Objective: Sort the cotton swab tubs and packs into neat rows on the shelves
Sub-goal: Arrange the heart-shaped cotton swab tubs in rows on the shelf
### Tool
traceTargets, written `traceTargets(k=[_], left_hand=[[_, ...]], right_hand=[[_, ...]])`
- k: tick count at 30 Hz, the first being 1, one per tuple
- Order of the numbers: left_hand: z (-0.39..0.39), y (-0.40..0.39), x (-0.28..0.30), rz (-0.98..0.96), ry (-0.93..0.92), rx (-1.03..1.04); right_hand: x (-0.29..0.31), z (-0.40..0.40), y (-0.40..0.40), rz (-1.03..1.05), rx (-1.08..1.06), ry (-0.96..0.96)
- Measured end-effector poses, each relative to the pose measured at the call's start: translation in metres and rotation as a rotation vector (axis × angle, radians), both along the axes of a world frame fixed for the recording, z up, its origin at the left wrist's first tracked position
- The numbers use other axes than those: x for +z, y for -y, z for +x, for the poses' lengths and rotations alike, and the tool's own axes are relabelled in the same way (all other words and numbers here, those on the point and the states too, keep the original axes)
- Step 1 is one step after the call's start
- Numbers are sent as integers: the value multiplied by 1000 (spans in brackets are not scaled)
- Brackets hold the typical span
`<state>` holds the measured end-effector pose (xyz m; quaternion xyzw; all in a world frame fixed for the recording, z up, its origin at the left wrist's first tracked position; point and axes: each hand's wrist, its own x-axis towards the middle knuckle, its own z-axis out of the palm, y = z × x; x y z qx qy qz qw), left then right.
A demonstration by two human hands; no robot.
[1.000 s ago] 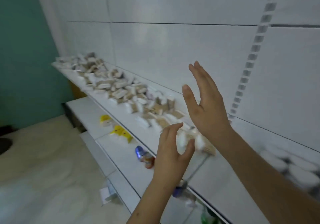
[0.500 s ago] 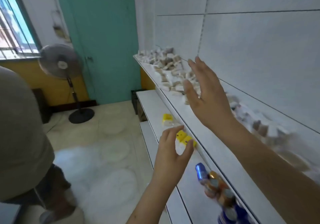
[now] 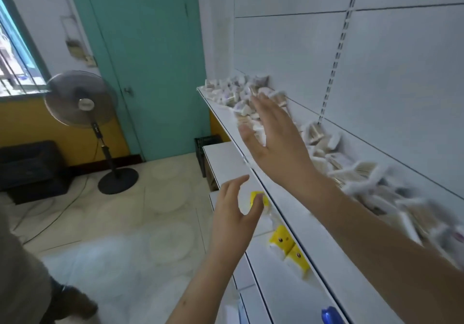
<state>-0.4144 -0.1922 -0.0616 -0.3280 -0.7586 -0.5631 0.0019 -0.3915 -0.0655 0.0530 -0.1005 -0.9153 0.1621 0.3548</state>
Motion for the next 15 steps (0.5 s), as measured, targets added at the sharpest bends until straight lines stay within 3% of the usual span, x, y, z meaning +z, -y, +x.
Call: traceTargets(k=[15], left_hand=[[-284,-47,-27,-35,-30,-200]], right_hand=[[-10,-260,-76,-124,-228,-93]])
